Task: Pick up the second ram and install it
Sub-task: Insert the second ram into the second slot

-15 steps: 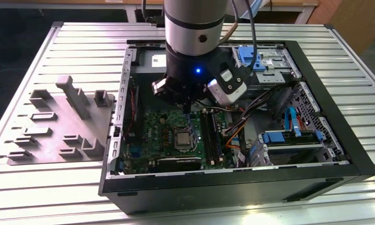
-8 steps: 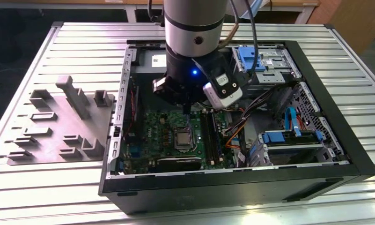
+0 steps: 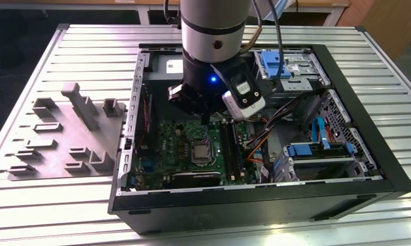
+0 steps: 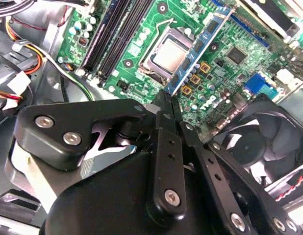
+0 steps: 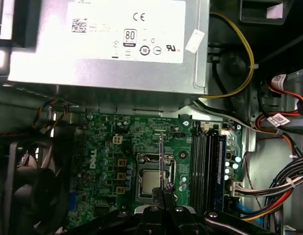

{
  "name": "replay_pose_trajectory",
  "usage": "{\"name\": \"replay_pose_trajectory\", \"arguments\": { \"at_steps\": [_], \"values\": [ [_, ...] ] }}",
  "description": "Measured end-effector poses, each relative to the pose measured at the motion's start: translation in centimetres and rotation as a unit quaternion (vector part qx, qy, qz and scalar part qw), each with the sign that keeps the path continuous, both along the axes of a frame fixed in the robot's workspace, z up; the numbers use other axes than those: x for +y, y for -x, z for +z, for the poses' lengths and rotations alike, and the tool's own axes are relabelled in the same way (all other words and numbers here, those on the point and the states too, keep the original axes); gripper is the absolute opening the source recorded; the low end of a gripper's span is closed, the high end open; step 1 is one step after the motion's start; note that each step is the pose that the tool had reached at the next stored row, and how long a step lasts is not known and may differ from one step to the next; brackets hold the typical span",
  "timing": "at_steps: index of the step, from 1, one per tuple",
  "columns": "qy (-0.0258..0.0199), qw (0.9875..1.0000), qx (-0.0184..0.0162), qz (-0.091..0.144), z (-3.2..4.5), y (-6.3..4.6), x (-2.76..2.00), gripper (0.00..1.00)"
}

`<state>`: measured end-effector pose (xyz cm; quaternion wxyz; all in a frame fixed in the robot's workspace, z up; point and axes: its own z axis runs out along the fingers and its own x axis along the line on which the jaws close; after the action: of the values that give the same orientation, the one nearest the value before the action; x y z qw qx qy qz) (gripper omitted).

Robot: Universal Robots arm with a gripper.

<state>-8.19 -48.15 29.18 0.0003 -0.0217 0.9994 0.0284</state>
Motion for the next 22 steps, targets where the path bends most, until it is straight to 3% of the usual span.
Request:
{"name": "replay_pose_trajectory", "arguments": {
  "at_steps": [14,18,22],
  "values": [
    [0.0001,1.0,0.0001,-0.002,-0.12,-4.0,-0.01,0.12],
    [0.0001,1.0,0.0001,-0.002,-0.13,-4.1,0.0,0.12],
    [0.0002,1.0,0.0003,-0.002,-0.27,-4.9,-0.01,0.12]
  ]
}}
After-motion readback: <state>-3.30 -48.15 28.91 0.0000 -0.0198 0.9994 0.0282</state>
